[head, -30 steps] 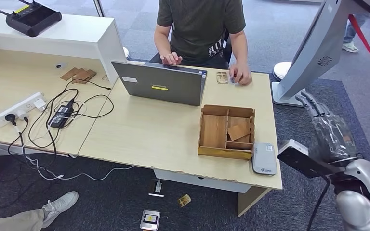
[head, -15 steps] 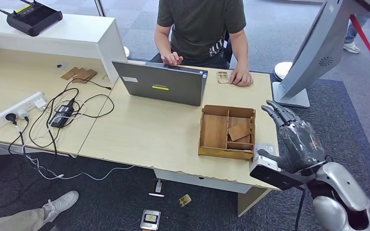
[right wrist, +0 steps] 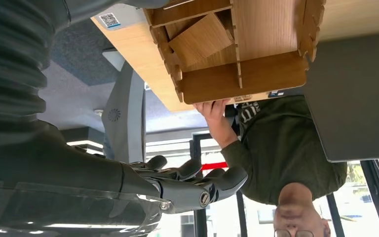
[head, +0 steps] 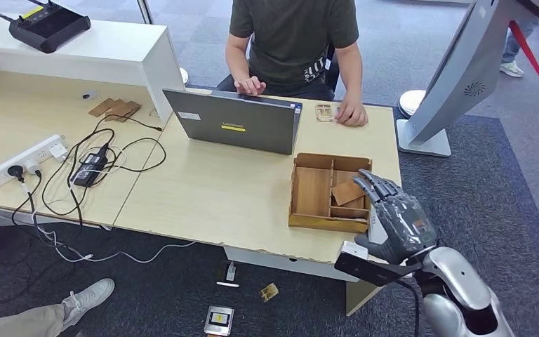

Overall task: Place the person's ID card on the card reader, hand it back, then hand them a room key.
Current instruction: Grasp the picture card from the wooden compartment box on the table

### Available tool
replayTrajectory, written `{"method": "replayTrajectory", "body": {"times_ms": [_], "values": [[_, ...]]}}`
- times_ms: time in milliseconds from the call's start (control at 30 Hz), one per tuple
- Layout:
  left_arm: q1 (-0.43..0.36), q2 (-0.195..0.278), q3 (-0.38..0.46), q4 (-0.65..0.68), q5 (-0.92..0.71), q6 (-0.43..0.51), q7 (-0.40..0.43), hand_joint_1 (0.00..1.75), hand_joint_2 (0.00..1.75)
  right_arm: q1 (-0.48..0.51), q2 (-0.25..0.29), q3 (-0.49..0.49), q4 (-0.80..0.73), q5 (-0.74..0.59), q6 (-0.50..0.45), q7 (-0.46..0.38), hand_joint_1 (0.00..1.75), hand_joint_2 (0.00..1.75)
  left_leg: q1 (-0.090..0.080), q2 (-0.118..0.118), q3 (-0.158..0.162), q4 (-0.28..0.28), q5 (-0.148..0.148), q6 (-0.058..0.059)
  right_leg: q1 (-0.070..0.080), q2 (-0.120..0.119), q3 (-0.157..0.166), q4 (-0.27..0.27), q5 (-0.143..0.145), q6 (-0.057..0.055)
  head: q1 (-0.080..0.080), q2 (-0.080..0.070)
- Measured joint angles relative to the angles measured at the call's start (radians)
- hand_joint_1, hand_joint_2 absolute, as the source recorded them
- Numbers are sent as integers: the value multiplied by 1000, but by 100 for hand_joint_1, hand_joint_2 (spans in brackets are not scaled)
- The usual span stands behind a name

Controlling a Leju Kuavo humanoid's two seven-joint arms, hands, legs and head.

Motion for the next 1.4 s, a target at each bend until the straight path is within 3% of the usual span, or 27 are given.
{"method": "replayTrajectory", "body": {"times_ms": [367, 667, 1400], "values": [[-2, 0, -2, 0, -18, 2, -5, 0, 175, -16, 39, 80, 161, 45, -112, -2, 0, 175, 0, 0, 0, 0, 0, 0, 0, 0, 0, 0, 0, -1, 0, 0], [-2, 0, -4, 0, -20, -2, -4, 0, 175, -50, 104, 131, 319, 69, -176, -20, 0, 175, 0, 0, 0, 0, 0, 0, 1, 0, 0, 0, 0, -1, 0, 0], [-3, 0, -4, 0, -24, 9, -1, 0, 175, -222, 223, 151, 680, 114, -321, -60, 0, 175, 1, 0, 0, 0, 0, 0, 1, 0, -1, 0, 0, -1, 0, 0]]}}
